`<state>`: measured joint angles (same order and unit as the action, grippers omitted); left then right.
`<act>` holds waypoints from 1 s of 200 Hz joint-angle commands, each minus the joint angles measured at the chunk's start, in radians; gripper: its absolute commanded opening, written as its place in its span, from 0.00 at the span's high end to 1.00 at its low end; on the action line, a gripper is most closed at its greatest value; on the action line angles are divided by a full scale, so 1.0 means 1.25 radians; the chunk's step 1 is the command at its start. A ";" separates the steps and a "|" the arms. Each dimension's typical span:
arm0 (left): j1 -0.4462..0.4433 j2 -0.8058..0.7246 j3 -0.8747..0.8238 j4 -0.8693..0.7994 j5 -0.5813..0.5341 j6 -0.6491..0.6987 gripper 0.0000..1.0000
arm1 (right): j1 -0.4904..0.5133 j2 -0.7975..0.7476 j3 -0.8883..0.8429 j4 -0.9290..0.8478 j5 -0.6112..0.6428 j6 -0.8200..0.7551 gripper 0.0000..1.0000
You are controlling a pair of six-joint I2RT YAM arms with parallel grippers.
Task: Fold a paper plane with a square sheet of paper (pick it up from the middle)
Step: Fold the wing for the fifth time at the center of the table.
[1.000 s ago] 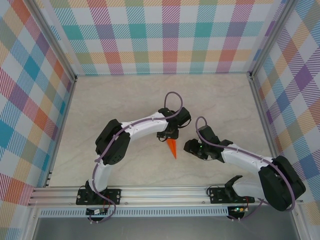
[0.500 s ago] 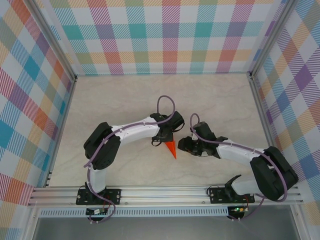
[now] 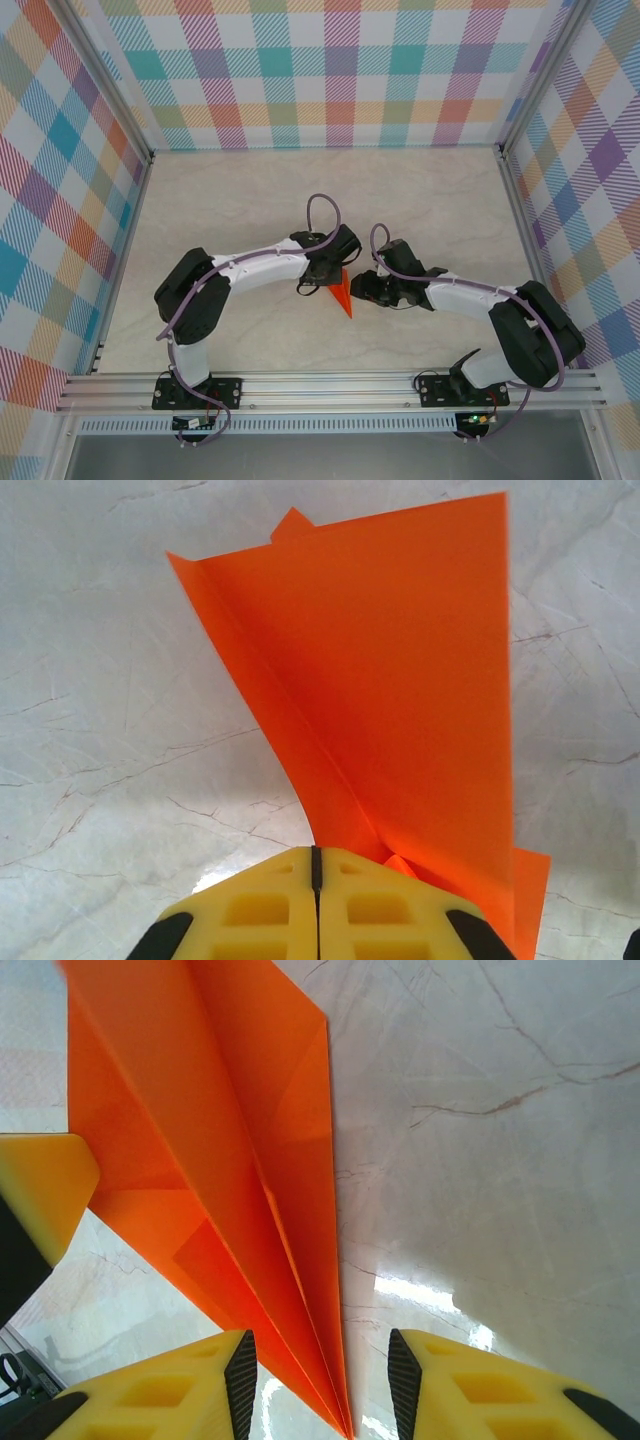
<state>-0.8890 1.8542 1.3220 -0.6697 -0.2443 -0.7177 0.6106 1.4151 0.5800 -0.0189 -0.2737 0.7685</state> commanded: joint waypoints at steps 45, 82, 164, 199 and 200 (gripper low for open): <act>0.042 -0.055 -0.050 0.051 0.060 -0.007 0.85 | 0.005 0.000 0.024 -0.001 0.007 -0.017 0.58; 0.063 -0.079 -0.088 0.092 0.116 -0.009 0.76 | 0.005 -0.006 0.018 0.002 0.011 -0.016 0.56; 0.106 -0.126 -0.166 0.186 0.211 -0.050 0.68 | 0.010 -0.038 0.023 -0.012 0.010 -0.065 0.49; 0.121 -0.139 -0.195 0.207 0.230 -0.057 0.72 | 0.019 -0.021 0.043 -0.009 -0.001 -0.091 0.46; 0.121 -0.139 -0.195 0.209 0.231 -0.057 0.72 | 0.019 -0.020 0.044 -0.009 -0.002 -0.092 0.46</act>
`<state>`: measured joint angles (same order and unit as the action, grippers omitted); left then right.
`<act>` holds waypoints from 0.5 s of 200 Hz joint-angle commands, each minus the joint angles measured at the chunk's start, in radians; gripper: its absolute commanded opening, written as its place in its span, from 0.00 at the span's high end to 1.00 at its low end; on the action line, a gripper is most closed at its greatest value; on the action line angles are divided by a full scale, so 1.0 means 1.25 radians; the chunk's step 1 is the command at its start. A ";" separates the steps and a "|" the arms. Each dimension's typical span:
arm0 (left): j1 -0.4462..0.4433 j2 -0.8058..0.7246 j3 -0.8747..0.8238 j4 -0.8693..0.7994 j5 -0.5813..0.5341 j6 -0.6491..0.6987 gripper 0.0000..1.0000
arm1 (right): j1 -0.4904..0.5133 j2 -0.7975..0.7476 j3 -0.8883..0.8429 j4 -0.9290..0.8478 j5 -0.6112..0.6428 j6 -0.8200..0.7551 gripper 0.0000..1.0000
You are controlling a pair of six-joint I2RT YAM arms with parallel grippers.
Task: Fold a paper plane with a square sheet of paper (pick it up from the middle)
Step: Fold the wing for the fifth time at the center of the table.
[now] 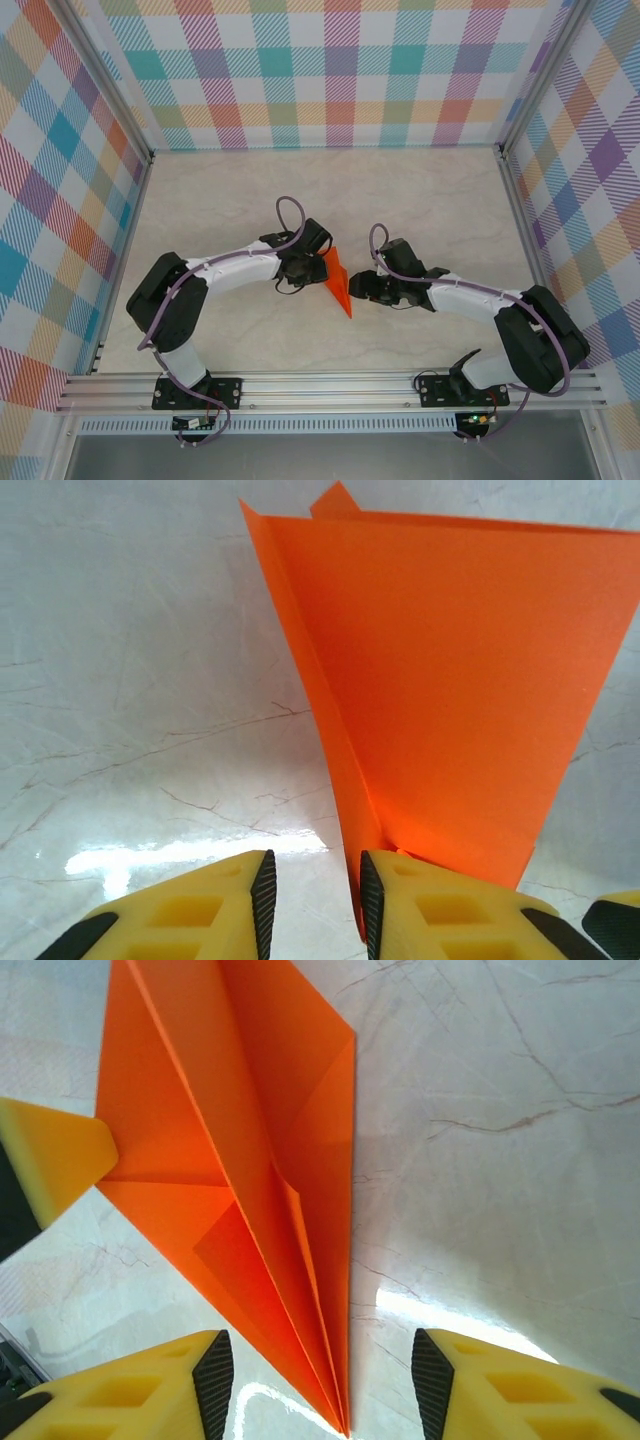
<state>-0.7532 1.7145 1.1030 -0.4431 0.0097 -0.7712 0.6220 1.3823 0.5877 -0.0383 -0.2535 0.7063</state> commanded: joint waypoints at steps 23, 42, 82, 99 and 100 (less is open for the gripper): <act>0.015 -0.024 -0.023 0.026 0.029 -0.013 0.74 | 0.017 0.029 0.058 -0.004 -0.012 -0.058 0.45; 0.018 -0.018 -0.023 0.029 0.040 -0.010 0.76 | 0.021 0.053 0.073 -0.009 -0.013 -0.069 0.44; 0.020 -0.022 -0.031 0.027 0.030 -0.016 0.84 | 0.030 0.115 0.110 -0.012 -0.011 -0.094 0.43; 0.021 -0.026 -0.035 0.024 0.028 -0.014 0.86 | 0.031 0.135 0.126 -0.011 -0.021 -0.105 0.43; 0.020 -0.026 -0.036 0.024 0.028 -0.014 0.86 | 0.031 0.135 0.128 -0.012 -0.021 -0.106 0.43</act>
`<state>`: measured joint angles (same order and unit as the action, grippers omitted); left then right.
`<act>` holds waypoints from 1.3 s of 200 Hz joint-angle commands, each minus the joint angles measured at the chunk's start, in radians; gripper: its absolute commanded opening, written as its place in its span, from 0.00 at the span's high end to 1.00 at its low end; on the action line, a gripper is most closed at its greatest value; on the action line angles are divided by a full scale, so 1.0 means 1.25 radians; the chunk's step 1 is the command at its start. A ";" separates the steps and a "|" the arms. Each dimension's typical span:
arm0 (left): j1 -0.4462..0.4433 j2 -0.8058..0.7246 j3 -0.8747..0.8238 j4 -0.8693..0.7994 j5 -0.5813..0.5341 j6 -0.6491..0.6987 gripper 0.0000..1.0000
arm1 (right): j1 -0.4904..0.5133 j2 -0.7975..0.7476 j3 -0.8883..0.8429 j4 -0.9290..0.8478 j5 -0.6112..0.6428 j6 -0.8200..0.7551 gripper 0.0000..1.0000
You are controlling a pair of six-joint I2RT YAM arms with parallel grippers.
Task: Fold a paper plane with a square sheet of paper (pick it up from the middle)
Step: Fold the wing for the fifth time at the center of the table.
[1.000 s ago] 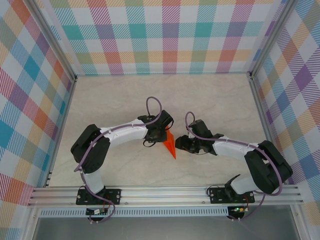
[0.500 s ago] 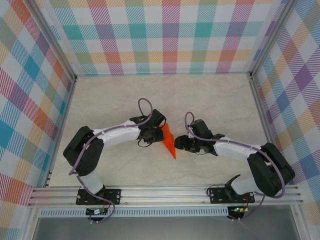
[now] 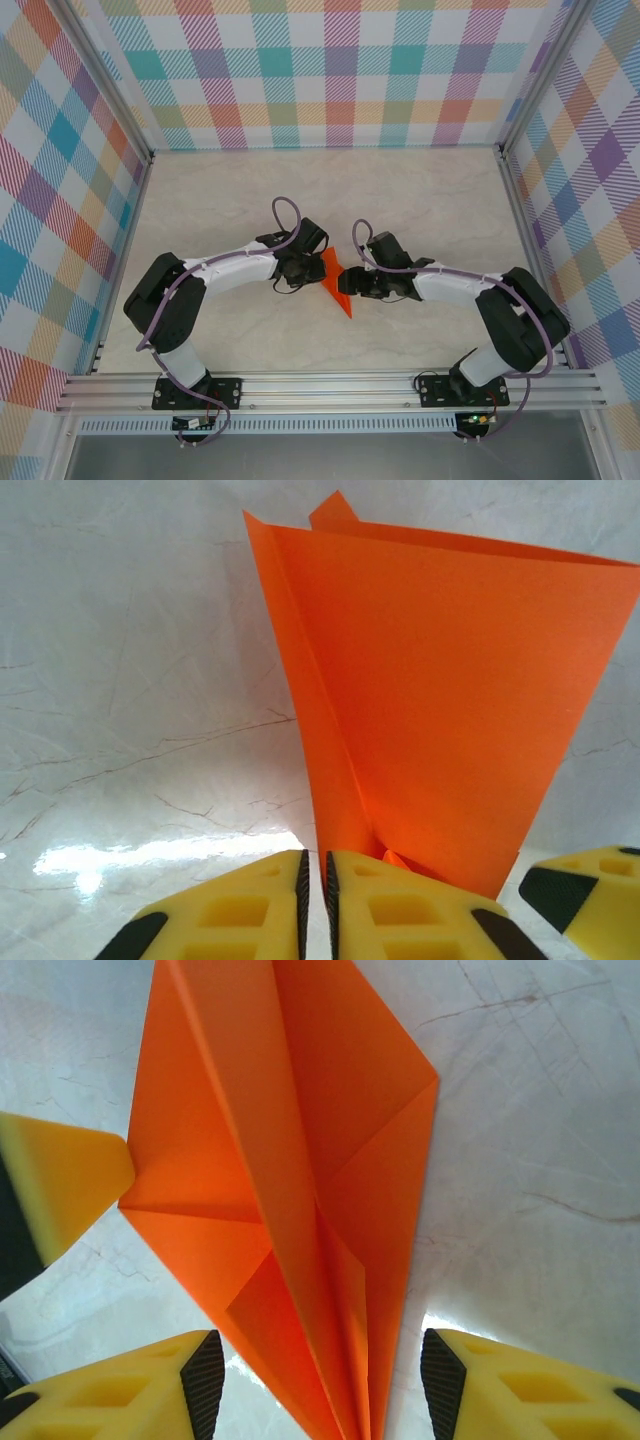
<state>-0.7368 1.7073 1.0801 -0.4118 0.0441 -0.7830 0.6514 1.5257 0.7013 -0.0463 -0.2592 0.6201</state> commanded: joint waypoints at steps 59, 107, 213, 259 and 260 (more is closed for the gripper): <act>0.010 -0.023 -0.023 -0.002 -0.004 -0.006 0.92 | 0.021 0.073 0.078 -0.011 -0.032 -0.055 0.48; 0.011 -0.023 -0.027 -0.002 -0.009 -0.008 0.93 | 0.044 0.074 0.090 -0.031 -0.007 -0.076 0.48; 0.011 -0.026 -0.033 0.008 -0.002 -0.010 0.93 | 0.103 0.131 0.157 -0.131 0.128 -0.123 0.59; 0.010 -0.032 -0.038 0.006 -0.007 -0.011 0.92 | 0.126 0.156 0.184 -0.162 0.187 -0.126 0.66; 0.010 -0.032 -0.038 0.006 -0.007 -0.010 0.92 | 0.126 0.156 0.184 -0.163 0.187 -0.126 0.66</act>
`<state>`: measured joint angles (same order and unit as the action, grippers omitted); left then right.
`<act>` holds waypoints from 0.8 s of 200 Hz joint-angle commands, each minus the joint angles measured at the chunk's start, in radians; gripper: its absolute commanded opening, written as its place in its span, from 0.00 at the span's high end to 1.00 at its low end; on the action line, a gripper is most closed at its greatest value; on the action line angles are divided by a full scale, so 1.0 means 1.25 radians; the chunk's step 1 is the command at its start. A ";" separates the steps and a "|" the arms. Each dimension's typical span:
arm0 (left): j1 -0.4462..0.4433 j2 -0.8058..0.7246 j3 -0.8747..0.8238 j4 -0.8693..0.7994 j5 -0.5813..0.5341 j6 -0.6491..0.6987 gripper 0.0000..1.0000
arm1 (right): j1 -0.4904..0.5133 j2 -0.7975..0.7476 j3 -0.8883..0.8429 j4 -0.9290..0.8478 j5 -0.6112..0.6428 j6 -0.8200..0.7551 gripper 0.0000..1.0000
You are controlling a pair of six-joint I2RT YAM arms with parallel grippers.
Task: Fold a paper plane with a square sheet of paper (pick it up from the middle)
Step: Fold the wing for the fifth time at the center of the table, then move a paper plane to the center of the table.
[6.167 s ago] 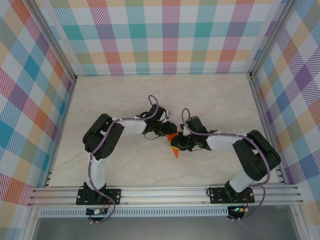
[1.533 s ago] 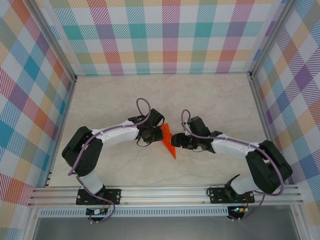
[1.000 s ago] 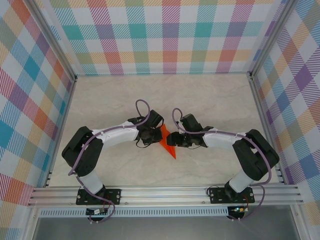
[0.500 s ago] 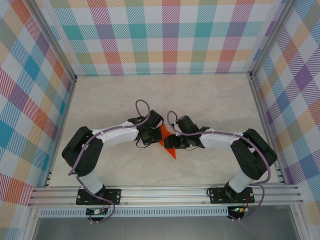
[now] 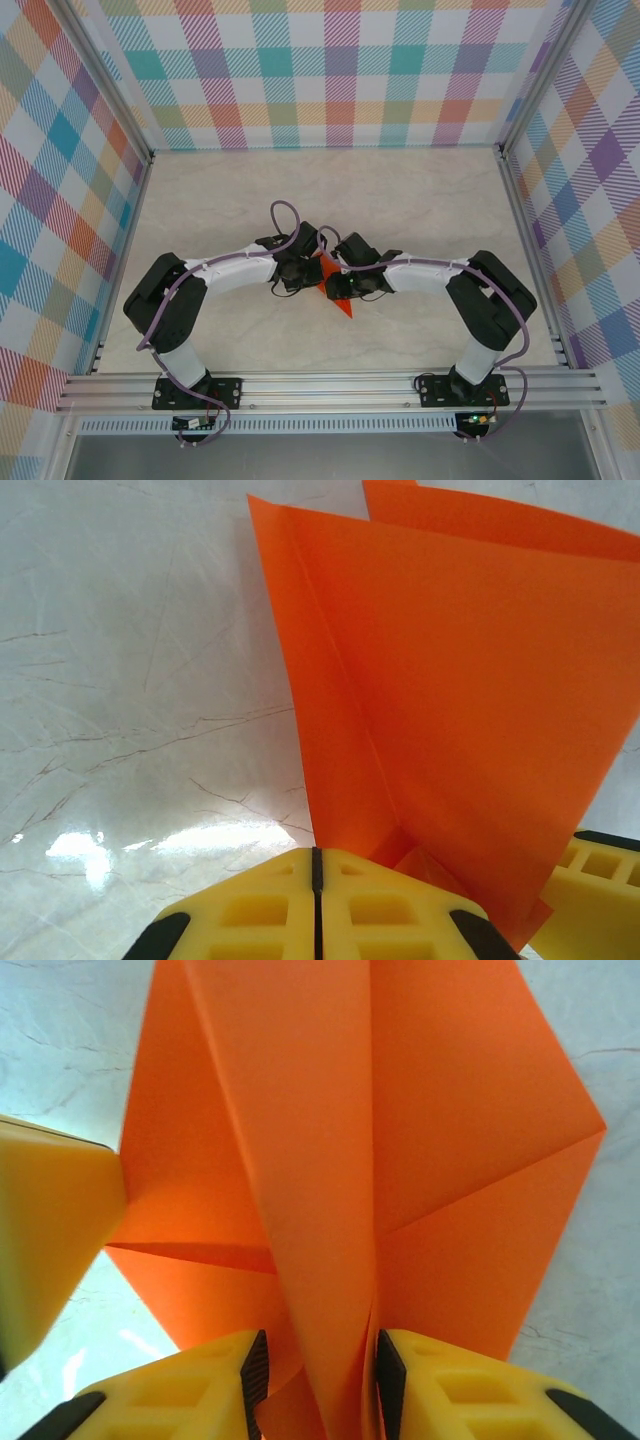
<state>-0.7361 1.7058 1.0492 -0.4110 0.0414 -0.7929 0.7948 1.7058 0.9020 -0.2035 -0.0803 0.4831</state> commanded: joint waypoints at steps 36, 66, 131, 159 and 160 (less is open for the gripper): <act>0.011 -0.032 -0.016 0.005 -0.006 -0.002 0.92 | 0.016 0.016 0.026 -0.040 0.056 -0.013 0.69; 0.010 -0.037 -0.018 0.003 -0.009 -0.002 0.92 | 0.019 0.017 0.027 -0.042 0.060 -0.013 0.72; 0.010 -0.136 -0.075 0.068 -0.001 0.018 0.76 | 0.024 0.003 0.072 -0.150 0.162 0.020 0.92; 0.010 -0.222 -0.100 0.024 -0.090 0.017 0.70 | 0.023 -0.011 0.121 -0.252 0.267 0.067 0.92; 0.010 -0.224 -0.100 0.022 -0.093 0.017 0.70 | 0.023 -0.010 0.123 -0.255 0.270 0.069 0.92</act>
<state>-0.7303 1.5208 0.9447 -0.3637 0.0166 -0.7807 0.8185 1.7142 0.9958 -0.3737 0.1154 0.5110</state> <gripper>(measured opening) 0.293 0.079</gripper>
